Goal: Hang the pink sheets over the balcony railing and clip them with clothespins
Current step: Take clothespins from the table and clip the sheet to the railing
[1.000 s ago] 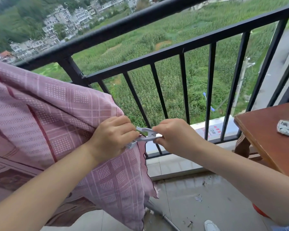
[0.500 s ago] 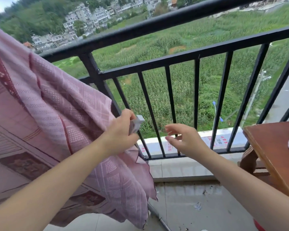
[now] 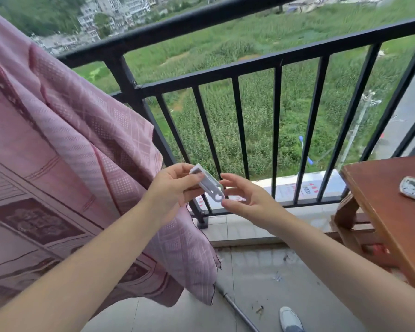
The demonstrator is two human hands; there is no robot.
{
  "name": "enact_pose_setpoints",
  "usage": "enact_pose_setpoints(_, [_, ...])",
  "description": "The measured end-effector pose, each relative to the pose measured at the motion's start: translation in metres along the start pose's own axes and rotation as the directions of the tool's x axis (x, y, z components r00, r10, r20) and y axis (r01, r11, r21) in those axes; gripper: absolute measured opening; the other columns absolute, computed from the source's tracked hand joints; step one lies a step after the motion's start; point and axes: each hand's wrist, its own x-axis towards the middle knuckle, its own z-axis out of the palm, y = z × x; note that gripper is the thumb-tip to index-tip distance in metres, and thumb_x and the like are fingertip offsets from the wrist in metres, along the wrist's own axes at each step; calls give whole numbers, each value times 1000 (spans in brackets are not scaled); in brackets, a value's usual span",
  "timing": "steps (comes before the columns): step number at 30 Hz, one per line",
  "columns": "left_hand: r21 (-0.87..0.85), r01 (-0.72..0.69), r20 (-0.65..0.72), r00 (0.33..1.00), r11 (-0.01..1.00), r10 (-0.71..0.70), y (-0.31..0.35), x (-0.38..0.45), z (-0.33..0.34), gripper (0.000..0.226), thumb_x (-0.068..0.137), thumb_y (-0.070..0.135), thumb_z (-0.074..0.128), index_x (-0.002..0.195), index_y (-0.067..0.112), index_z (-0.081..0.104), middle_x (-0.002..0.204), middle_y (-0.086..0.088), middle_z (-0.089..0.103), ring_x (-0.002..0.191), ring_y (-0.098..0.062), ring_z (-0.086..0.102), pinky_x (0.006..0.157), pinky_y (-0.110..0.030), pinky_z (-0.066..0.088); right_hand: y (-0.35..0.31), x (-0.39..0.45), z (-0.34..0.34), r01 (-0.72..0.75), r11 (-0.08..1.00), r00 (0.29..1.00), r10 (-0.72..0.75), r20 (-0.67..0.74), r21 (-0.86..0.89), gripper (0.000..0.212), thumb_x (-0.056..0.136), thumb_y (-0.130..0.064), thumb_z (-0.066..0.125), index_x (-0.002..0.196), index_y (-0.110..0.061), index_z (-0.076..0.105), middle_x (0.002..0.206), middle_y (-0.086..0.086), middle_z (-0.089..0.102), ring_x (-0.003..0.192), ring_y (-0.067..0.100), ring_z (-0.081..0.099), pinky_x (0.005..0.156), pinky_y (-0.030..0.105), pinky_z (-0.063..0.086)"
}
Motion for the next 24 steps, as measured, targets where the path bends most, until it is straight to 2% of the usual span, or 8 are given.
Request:
enact_pose_setpoints(5, [-54, 9, 17, 1000, 999, -8, -9, 2, 0, 14, 84, -7, 47, 77, 2, 56, 63, -4, 70, 60, -12, 69, 56, -19, 56, 4, -3, 7, 24, 987, 999, -18, -44, 159, 21, 90, -9, 49, 89, -27, 59, 77, -4, 62, 65, 1, 62, 65, 18, 54])
enact_pose_setpoints(12, [-12, 51, -135, 989, 999, -52, -32, 18, 9, 16, 83, -4, 53, 72, 7, 59, 54, 6, 68, 53, -2, 64, 52, -10, 51, 23, 4, 1, -38, 941, 990, 80, -112, 337, 18, 84, -1, 56, 81, -18, 59, 70, -1, 62, 58, 1, 65, 60, 18, 55])
enact_pose_setpoints(15, [243, 96, -126, 990, 965, -67, -40, 30, 4, 8, 83, 7, 60, 89, 10, 63, 72, 7, 69, 66, -4, 66, 59, -12, 53, 36, 15, -10, -88, 885, 973, 175, -151, 458, 15, 84, 0, 56, 79, -13, 62, 65, -1, 65, 55, 6, 65, 58, 20, 56])
enact_pose_setpoints(16, [523, 92, -107, 993, 847, -41, -42, 36, -1, 15, 84, 13, 61, 98, 10, 63, 81, 7, 67, 74, -6, 65, 65, -13, 53, 42, 20, -16, -111, 860, 964, 216, -158, 498, 14, 84, -1, 55, 81, -12, 63, 63, 0, 65, 54, 7, 65, 56, 20, 56])
enact_pose_setpoints(18, [989, 12, -4, 999, 148, -51, -44, 48, -12, 21, 88, 22, 53, 105, 12, 62, 99, 4, 64, 95, -15, 61, 80, -23, 49, 56, 31, -26, -174, 815, 938, 308, -157, 553, 15, 85, -1, 52, 84, -8, 65, 63, 4, 65, 52, 10, 64, 51, 21, 55])
enact_pose_setpoints(20, [876, -98, 0, 979, -473, -203, -46, 57, -15, 25, 89, 19, 45, 109, 16, 60, 116, -3, 57, 112, -24, 51, 90, -34, 41, 72, 43, -31, -261, 741, 896, 425, -131, 619, 21, 86, 1, 46, 77, -6, 65, 66, 10, 61, 49, 12, 63, 46, 21, 53])
enact_pose_setpoints(22, [744, -102, -128, 949, -660, -290, -51, 62, -15, 33, 88, 14, 43, 119, 20, 54, 129, -5, 49, 122, -26, 41, 100, -37, 32, 89, 56, -27, -356, 655, 843, 533, -75, 666, 23, 82, 0, 44, 67, -4, 61, 61, 10, 58, 44, 14, 60, 44, 21, 51])
enact_pose_setpoints(24, [710, -62, -216, 929, -701, -301, -48, 68, -18, 36, 91, 12, 39, 125, 19, 49, 134, -6, 45, 126, -26, 37, 104, -36, 29, 104, 69, -11, -487, 622, 779, 627, -18, 614, 18, 73, -5, 45, 57, -5, 52, 44, 2, 54, 41, 18, 51, 42, 18, 42])
